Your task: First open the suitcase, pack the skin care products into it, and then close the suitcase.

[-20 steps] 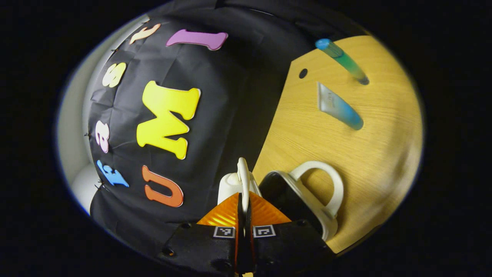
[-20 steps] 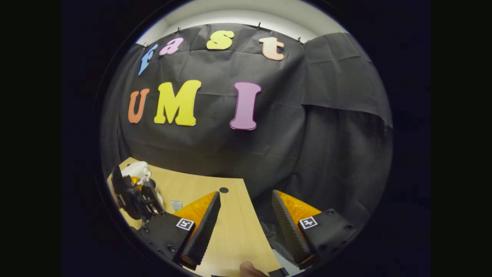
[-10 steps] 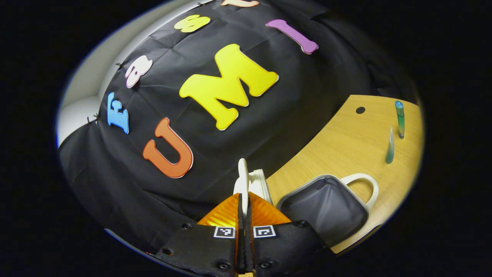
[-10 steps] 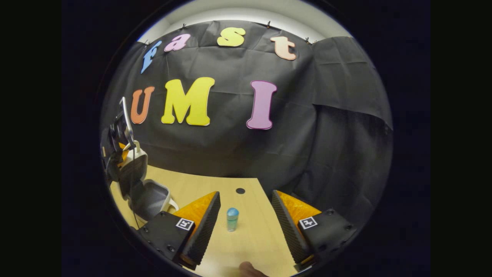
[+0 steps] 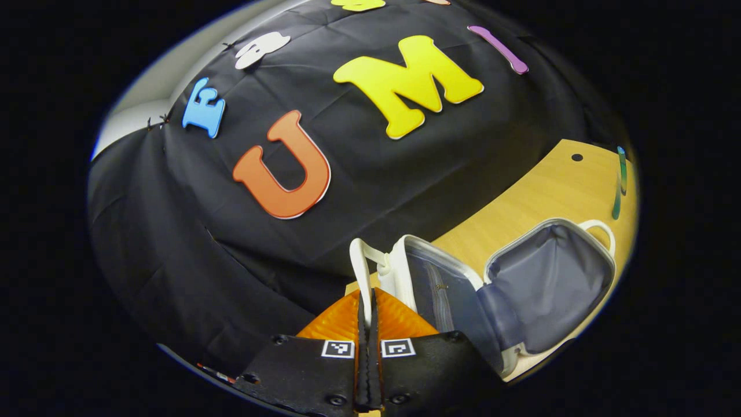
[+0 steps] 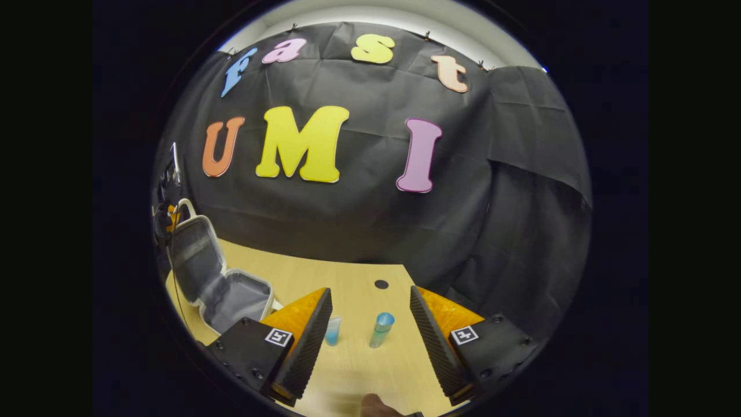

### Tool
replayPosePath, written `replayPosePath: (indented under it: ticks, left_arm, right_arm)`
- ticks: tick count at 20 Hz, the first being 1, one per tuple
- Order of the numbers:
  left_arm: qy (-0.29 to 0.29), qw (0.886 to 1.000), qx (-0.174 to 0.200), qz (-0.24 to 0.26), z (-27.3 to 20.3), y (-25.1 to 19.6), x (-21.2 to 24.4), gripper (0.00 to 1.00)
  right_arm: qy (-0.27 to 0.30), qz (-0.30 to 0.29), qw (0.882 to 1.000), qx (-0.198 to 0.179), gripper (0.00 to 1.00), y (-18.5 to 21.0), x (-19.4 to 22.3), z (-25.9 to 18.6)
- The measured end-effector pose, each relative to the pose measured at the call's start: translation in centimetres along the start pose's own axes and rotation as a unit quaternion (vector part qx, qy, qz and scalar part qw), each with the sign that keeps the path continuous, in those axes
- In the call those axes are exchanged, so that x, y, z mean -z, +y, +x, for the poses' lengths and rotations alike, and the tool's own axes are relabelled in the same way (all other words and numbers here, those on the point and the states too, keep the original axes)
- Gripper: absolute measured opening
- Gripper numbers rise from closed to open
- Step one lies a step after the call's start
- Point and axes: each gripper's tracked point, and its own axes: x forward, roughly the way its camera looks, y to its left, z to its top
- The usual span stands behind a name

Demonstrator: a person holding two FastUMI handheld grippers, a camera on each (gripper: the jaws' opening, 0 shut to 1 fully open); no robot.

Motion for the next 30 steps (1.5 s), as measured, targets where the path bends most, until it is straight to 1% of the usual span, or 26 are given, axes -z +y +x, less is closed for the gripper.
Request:
replayPosePath:
  ticks: [2,4,5,6,7,9,10,12,14,16,18,20,22,24,25,27,28,30]
  left_arm:
    - [0.02,1.0,0.003,-0.015,1.5,1.6,2.7,0.03]
    - [0.038,0.998,0.017,-0.04,2.7,2.0,5.9,0.03]
    - [0.042,0.997,0.031,-0.059,3.6,1.9,7.1,0.03]
    - [0.048,0.994,0.041,-0.086,4.1,2.1,8.7,0.03]
    - [0.059,0.99,0.051,-0.12,4.8,2.0,10.3,0.03]
    - [0.082,0.976,0.07,-0.187,5.9,1.4,13.8,0.03]
    - [0.095,0.97,0.078,-0.211,6.2,1.0,15.4,0.03]
    - [0.119,0.956,0.092,-0.252,6.8,-0.3,18.3,0.03]
    - [0.141,0.938,0.106,-0.299,7.6,-1.3,21.0,0.04]
    - [0.16,0.919,0.122,-0.34,7.9,-2.3,23.4,0.06]
    - [0.16,0.903,0.131,-0.378,8.4,-2.7,23.9,0.08]
    - [0.147,0.891,0.129,-0.41,8.6,-2.7,23.8,0.13]
    - [0.155,0.884,0.114,-0.425,8.5,-2.5,24.6,0.19]
    - [0.154,0.879,0.09,-0.442,8.1,-1.2,24.9,0.41]
    - [0.159,0.873,0.078,-0.455,7.6,-0.7,25.0,0.53]
    - [0.164,0.861,0.071,-0.477,6.1,-0.4,24.1,0.99]
    - [0.164,0.863,0.063,-0.474,5.4,-0.5,23.7,0.99]
    - [0.151,0.879,0.045,-0.45,3.8,-0.2,22.0,0.99]
  right_arm:
    - [0.008,0.0,1.0,0.003,0.81,0.2,0.3,0.0]
    - [0.018,0.002,1.0,0.006,0.8,0.4,0.6,0.0]
    - [0.02,0.001,1.0,0.008,0.81,0.3,0.6,0.0]
    - [0.024,0.0,1.0,0.012,0.8,0.3,0.9,0.0]
    - [0.029,-0.001,1.0,0.013,0.8,0.4,1.1,0.0]
    - [0.04,-0.004,0.999,0.014,0.8,0.4,1.7,-0.2]
    - [0.045,-0.006,0.999,0.016,0.81,0.3,2.1,-0.3]
    - [0.054,-0.012,0.998,0.022,0.8,-0.1,2.7,-0.6]
    - [0.065,-0.014,0.997,0.028,0.81,-0.5,3.6,-0.9]
    - [0.074,-0.016,0.997,0.035,0.8,-1.1,4.2,-1.3]
    - [0.08,-0.021,0.996,0.04,0.81,-1.6,4.6,-1.6]
    - [0.082,-0.026,0.995,0.044,0.81,-1.9,4.8,-2.1]
    - [0.086,-0.031,0.995,0.039,0.8,-1.8,5.2,-2.1]
    - [0.085,-0.039,0.995,0.035,0.8,-2.1,5.6,-2.1]
    - [0.082,-0.039,0.995,0.032,0.8,-2.2,5.6,-1.9]
    - [0.079,-0.038,0.996,0.024,0.81,-2.4,5.8,-1.8]
    - [0.076,-0.037,0.996,0.02,0.81,-2.6,5.8,-1.8]
    - [0.069,-0.036,0.997,0.011,0.8,-3.1,5.9,-1.7]
